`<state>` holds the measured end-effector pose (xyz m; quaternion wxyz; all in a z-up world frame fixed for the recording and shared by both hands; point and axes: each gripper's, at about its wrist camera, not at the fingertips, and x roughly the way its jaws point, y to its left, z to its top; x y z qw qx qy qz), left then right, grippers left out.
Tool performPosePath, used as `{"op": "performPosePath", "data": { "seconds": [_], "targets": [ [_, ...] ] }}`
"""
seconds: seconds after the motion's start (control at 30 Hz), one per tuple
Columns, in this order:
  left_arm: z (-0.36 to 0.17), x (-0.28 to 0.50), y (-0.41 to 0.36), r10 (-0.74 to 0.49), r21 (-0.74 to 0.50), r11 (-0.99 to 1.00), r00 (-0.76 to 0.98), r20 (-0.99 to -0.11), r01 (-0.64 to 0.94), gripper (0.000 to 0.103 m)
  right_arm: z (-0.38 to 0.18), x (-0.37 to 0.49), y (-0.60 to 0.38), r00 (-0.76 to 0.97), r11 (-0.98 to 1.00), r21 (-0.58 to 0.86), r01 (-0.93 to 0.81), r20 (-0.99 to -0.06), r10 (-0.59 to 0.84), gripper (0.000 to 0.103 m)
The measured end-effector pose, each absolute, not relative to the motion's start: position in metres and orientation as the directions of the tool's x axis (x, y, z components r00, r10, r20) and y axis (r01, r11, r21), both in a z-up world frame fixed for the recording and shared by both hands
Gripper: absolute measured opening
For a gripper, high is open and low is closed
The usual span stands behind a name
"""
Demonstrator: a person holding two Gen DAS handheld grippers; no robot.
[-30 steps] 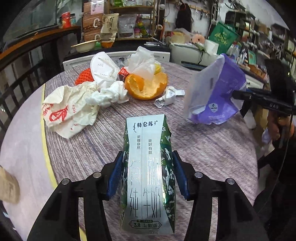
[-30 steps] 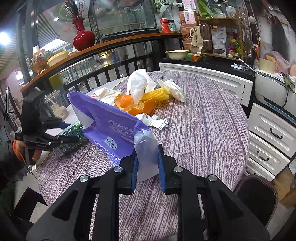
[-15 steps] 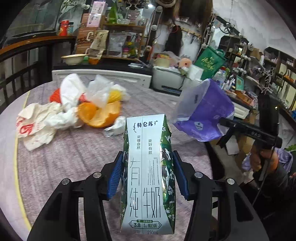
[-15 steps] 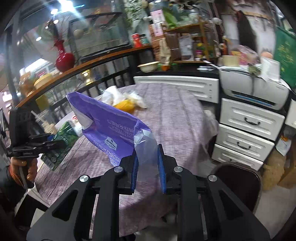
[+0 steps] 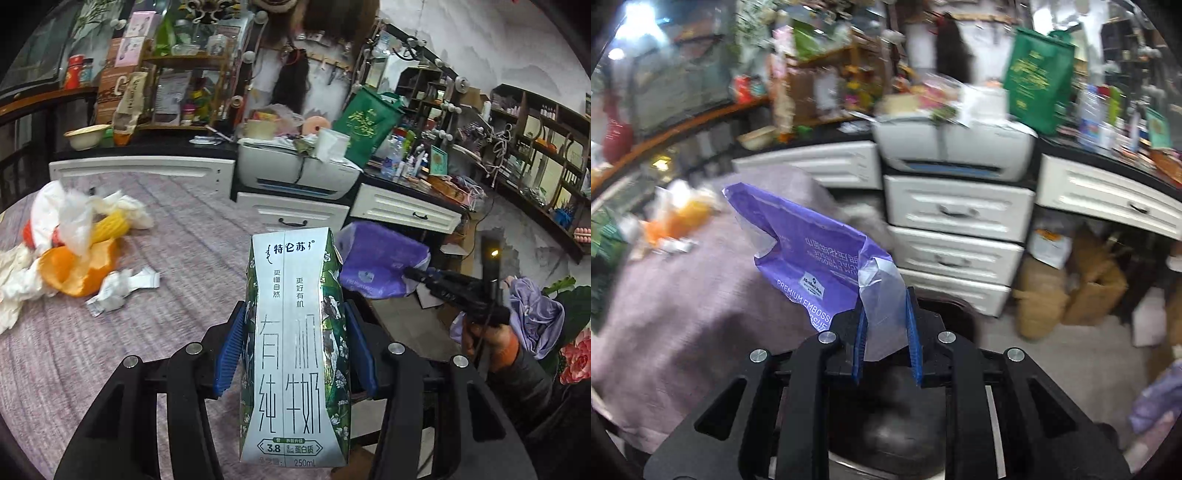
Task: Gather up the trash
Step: 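Carry the purple pack into the black bin and open the right tool while left holds carton, then carry the green carton over the black bin and open the left tool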
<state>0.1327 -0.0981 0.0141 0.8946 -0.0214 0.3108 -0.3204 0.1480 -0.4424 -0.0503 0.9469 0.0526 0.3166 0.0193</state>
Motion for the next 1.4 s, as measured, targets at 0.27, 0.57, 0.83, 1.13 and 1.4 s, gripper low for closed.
{"op": "performPosePath", "data": {
  "seconds": [0.27,0.57,0.83,1.13,1.4],
  "targets": [
    [0.004,0.141,-0.149,-0.609,-0.235,0.765,0.557,-0.564,0.599,0.051,-0.121,0.164,-0.476,0.693,0.992,0.010,0.126,-0.717,-0.081,0.020],
    [-0.008,0.146,-0.189,-0.620,-0.232,0.742,0.515,-0.592,0.629,0.051,-0.190,0.182,-0.483,0.586,0.984,0.015,0.176,-0.805,-0.093,0.021],
    [-0.015,0.148,-0.224,-0.626,-0.207,0.714,0.477,-0.618,0.669,0.051,-0.195,0.170,-0.483,0.601,0.971,0.040,0.235,-0.791,-0.113,0.082],
    [-0.040,0.157,-0.269,-0.615,-0.207,0.687,0.405,-0.677,0.697,0.051,-0.152,0.120,-0.510,0.691,0.946,0.112,0.305,-0.710,-0.138,0.087],
    [-0.069,0.170,-0.304,-0.564,-0.181,0.689,0.361,-0.743,0.702,0.051,-0.115,0.071,-0.541,0.760,0.893,0.177,0.414,-0.607,-0.232,0.091]
  ]
}}
